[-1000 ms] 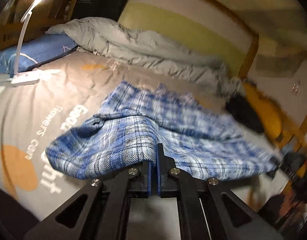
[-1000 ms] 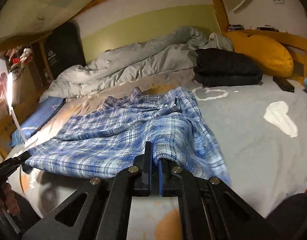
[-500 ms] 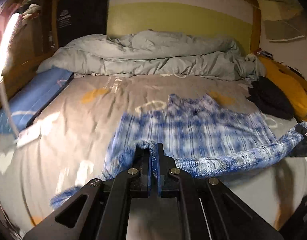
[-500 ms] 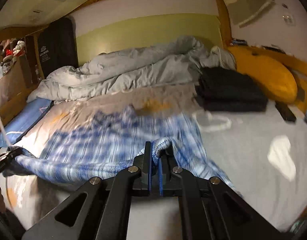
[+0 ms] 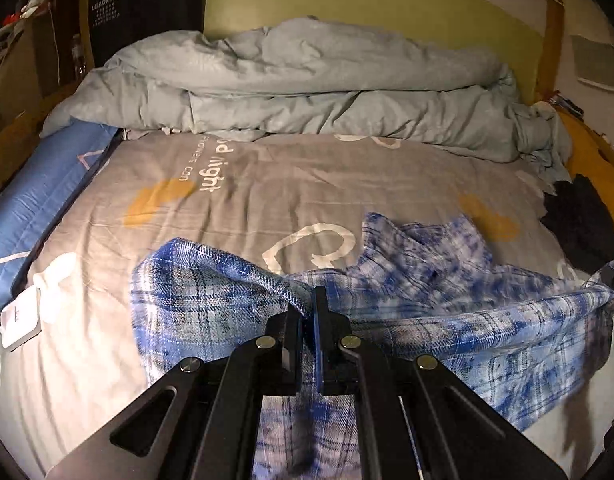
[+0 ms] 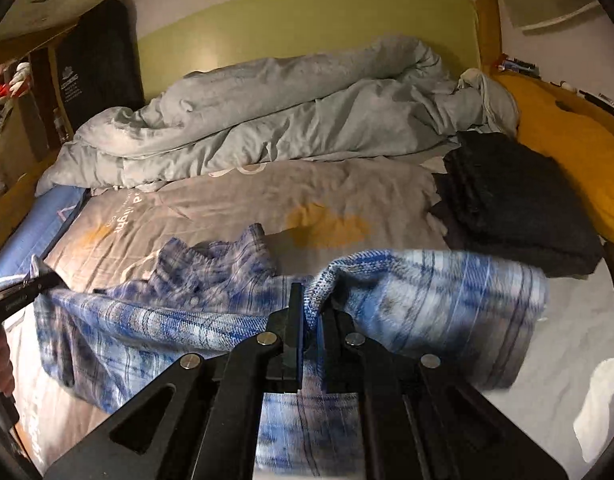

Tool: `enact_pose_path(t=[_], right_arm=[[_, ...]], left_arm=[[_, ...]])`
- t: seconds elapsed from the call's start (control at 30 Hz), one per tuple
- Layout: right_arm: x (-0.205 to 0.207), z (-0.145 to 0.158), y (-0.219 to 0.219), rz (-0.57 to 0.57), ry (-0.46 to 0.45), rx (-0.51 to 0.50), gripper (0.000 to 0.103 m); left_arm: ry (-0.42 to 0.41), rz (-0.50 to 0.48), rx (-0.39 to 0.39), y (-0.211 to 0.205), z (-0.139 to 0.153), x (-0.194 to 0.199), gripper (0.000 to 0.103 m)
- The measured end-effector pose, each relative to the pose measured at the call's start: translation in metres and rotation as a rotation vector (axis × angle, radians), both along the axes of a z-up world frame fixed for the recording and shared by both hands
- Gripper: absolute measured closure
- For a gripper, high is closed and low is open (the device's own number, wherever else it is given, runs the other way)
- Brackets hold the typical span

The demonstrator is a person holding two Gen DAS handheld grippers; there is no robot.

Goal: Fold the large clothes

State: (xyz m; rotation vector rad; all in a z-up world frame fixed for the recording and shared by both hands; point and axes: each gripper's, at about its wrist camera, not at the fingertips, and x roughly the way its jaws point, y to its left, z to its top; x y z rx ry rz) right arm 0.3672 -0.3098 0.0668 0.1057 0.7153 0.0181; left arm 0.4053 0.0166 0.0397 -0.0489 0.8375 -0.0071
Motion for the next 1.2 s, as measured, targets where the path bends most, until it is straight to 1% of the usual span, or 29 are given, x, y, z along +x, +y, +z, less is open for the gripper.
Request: enact_pose_path(t=[0.07,0.13,0.23,0.27,0.3,0.33,0.37,0.4,0.43,0.47,0.5,0.53,0.57,0.63,0.73,0.8,1.0,1.1,1.2], right_arm=[[0.017,-0.007,0.001,-0.007,0.025,0.006,0.098],[0.032,-0.015,0.002,-0.011,0.042,0.007,0.098],[0.050,-0.024,0.003,-0.024,0.050,0.009,0.098],[0.054,-0.025,0.002,-0.031,0.052,0.017,0.097],[0.055,-0.025,0.001,-0.041,0.050,0.023,0.096],[0.055,-0.024,0.000,-0.046,0.043,0.029,0.095],[0.054,-0.023,-0.001,-0.049,0.034,0.027,0.087],[0.051,-0.020,-0.001,-0.055,0.023,0.015,0.066],[0.046,-0.016,-0.003,-0.068,0.008,0.000,0.052],[0.041,-0.011,-0.005,-0.087,-0.012,-0.010,0.024],[0.034,-0.005,-0.009,-0.109,-0.042,-0.011,0.007],[0.025,0.003,-0.013,-0.127,-0.081,0.001,0.005],[0.018,0.009,-0.018,-0.137,-0.107,0.014,0.003],[0.005,0.022,-0.025,-0.134,-0.130,0.044,0.001],[-0.019,0.036,-0.033,-0.109,-0.162,0.069,0.001],[-0.036,0.039,-0.033,-0.100,-0.179,0.051,0.001],[-0.085,0.042,-0.024,-0.067,-0.244,-0.061,0.001],[-0.102,0.041,-0.017,-0.039,-0.257,-0.101,0.001],[-0.117,0.040,-0.013,-0.011,-0.266,-0.108,0.001]], left_arm=[[0.020,0.013,0.014,0.000,-0.008,0.013,0.098],[0.033,0.030,0.010,0.001,-0.015,0.023,0.098],[0.031,0.061,-0.032,0.008,-0.021,0.035,0.095],[0.018,0.058,-0.064,0.011,-0.020,0.035,0.092],[0.004,0.051,-0.073,0.013,-0.018,0.034,0.088],[-0.012,0.047,-0.058,0.013,-0.014,0.031,0.069],[-0.048,0.045,-0.018,0.013,-0.007,0.026,0.032],[-0.090,0.049,0.012,0.013,0.000,0.020,0.015],[-0.159,0.056,0.047,0.013,0.009,0.010,0.001],[-0.225,0.058,0.079,0.012,0.018,0.000,0.000],[-0.250,0.052,0.096,0.013,0.024,-0.006,0.000],[-0.262,0.045,0.103,0.014,0.030,-0.011,0.000],[-0.272,0.038,0.093,0.016,0.037,-0.018,0.000],[-0.294,0.027,0.073,0.019,0.047,-0.031,0.000],[-0.341,0.010,0.074,0.020,0.058,-0.056,0.000],[-0.367,-0.001,0.080,0.018,0.062,-0.074,0.000],[-0.426,-0.031,0.086,0.006,0.064,-0.123,0.000],[-0.445,-0.052,0.067,-0.002,0.064,-0.142,0.000],[-0.453,-0.068,0.042,-0.006,0.061,-0.157,0.000]])
